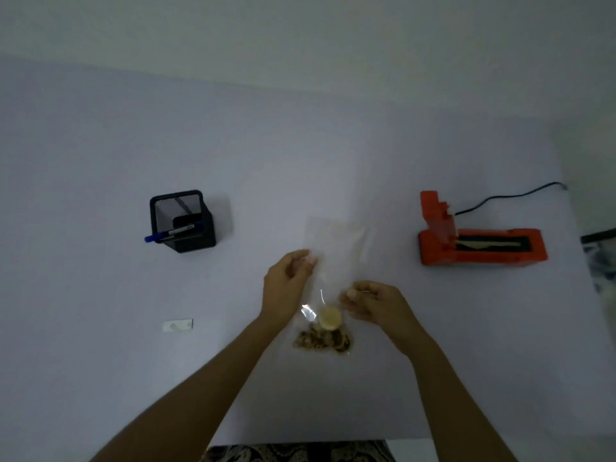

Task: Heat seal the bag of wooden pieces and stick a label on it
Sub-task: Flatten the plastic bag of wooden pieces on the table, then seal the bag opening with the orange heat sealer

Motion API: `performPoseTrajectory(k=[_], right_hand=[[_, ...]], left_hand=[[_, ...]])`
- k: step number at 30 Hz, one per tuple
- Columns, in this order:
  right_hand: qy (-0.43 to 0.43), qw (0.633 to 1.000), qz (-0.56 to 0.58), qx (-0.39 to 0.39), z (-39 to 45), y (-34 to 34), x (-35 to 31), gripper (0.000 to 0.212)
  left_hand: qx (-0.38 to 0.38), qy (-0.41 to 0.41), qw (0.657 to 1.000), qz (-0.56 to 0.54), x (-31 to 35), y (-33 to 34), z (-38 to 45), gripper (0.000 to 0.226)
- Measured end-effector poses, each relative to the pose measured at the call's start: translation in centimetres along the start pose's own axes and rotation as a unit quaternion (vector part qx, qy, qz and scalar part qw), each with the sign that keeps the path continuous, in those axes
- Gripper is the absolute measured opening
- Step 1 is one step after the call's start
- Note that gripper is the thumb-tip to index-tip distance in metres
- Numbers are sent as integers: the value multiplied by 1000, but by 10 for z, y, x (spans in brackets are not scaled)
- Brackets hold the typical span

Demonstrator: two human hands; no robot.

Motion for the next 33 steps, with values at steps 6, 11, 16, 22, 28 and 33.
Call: performPoseTrajectory(k=[6, 11, 16, 22, 28, 33], right_hand=[[27, 999, 20, 19, -26, -44, 12, 19], [-6, 990, 104, 99, -44, -92, 18, 19], [-10, 983, 119, 142, -48, -145, 37, 19], [3, 981, 144, 133, -51, -209, 66, 16], [7, 985, 138, 101, -38, -256, 70, 15], [18, 979, 144, 143, -19, -287, 68, 18]], left_hand=[[-114, -121, 984, -68, 5, 54, -11, 20], [-157, -161, 972, -69, 0, 112, -33, 19], [-144, -181, 969, -82, -6, 167, -49, 18], [-131, -206, 967, -76, -21, 229, -67, 16], [-52, -188, 979, -63, -20, 269, -60, 19], [-16, -172, 984, -42, -13, 291, -49, 19]])
Point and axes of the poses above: each hand's wrist, its own z-axis towards the middle knuckle, its own y-axis out of the palm, x = y × z, the point moved 8 cm from there along z, towards the middle knuckle, and after that the axes turned 13 degrees about -z, right-handed, at the moved point
